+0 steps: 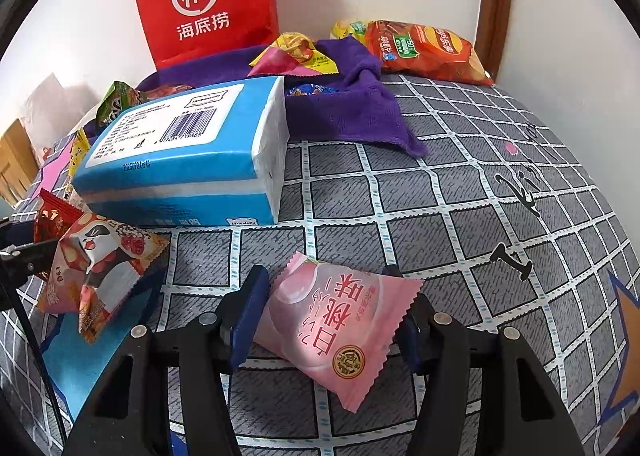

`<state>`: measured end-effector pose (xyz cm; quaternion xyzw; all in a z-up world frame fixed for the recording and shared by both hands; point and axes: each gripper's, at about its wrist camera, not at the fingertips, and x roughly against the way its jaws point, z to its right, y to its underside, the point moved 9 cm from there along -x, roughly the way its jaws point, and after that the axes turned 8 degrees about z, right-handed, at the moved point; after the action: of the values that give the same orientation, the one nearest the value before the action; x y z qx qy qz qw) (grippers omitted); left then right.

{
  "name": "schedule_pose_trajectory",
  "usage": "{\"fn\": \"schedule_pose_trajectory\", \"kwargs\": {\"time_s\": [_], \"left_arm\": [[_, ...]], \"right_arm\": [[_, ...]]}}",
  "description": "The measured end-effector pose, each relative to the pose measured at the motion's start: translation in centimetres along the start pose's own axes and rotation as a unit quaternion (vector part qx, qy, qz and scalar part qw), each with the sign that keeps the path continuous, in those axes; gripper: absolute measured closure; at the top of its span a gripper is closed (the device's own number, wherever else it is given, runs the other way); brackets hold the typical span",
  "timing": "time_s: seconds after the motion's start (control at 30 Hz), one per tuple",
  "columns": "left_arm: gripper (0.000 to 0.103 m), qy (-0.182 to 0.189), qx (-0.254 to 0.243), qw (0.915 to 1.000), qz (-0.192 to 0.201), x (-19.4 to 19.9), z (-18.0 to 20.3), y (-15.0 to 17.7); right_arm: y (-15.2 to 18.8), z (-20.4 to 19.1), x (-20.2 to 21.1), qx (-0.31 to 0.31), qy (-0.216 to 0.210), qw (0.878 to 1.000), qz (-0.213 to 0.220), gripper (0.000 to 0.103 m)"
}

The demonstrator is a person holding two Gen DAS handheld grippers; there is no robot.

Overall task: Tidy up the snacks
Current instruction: 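Lift the pink candy bag with right tool while left lifts the red packet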

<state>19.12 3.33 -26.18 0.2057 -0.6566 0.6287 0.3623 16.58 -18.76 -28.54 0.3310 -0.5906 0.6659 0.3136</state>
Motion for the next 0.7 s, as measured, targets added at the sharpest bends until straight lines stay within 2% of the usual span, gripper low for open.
{"fn": "schedule_pose_trajectory", "kwargs": {"time_s": [0.13, 0.37, 0.7], "left_arm": [[0.067, -0.010, 0.001, 0.9999, 0.004, -0.06, -0.15, -0.03], [0.068, -0.015, 0.006, 0.9999, -0.001, -0.24, -0.44, 0.14], [0.068, -0.004, 0.036, 0.9993, -0.008, 0.03, -0.62, 0.16]], "right_arm": [[-0.01, -0.06, -0.02, -0.002, -0.003, 1.000, 0.000, 0.042], [0.05, -0.48, -0.13, 0.009, -0.003, 1.000, -0.003, 0.038], [-0.01, -0.31, -0.16, 0.003, -0.010, 1.000, 0.000, 0.040]]}}
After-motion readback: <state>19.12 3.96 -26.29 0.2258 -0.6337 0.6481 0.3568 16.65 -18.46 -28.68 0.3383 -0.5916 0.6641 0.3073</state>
